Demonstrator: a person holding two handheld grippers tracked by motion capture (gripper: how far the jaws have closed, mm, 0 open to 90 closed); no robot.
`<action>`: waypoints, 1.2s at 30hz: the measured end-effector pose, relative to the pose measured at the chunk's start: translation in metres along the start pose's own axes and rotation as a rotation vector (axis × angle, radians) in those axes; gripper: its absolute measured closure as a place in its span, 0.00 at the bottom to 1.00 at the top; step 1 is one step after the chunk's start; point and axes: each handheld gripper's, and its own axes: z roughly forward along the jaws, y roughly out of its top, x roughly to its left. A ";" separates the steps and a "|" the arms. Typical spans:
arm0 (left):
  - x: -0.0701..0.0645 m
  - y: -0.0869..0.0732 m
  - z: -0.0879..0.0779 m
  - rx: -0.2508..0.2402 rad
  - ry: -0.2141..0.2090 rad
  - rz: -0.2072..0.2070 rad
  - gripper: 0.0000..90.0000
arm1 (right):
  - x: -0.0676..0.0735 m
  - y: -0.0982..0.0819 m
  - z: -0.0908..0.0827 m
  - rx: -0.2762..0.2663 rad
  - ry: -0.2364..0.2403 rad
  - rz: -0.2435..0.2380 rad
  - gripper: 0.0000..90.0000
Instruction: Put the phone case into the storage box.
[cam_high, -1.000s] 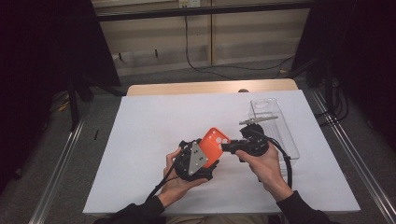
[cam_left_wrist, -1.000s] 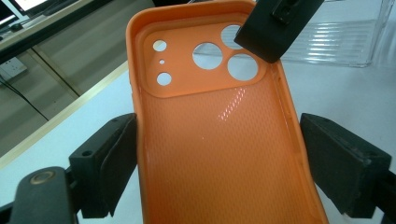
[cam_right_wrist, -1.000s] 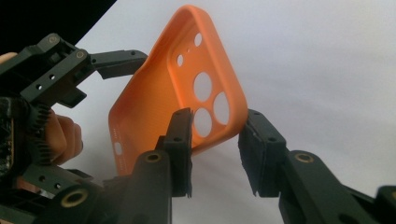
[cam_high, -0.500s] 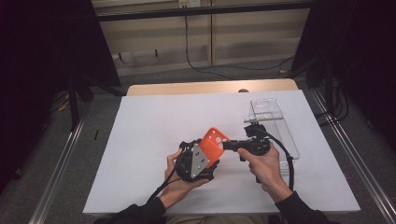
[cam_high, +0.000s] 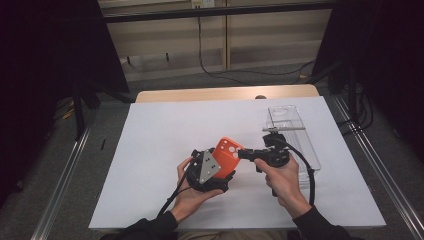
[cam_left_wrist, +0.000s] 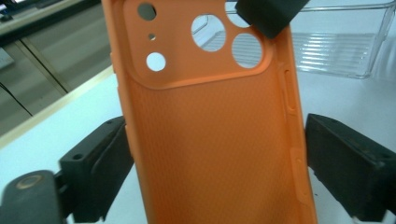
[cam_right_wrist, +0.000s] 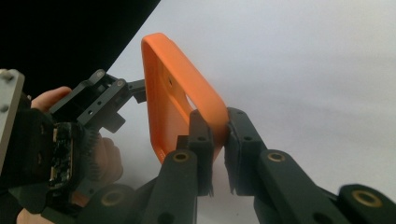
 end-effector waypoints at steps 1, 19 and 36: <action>0.001 0.000 0.000 0.002 -0.005 0.002 0.10 | 0.000 0.000 0.000 -0.001 0.000 -0.003 0.91; 0.019 -0.003 -0.006 -0.024 -0.018 -0.123 0.05 | -0.005 0.007 -0.012 -0.051 -0.041 -0.074 0.91; 0.033 -0.013 -0.015 -0.076 -0.002 -0.190 0.04 | -0.012 0.014 -0.027 -0.116 -0.105 -0.114 0.91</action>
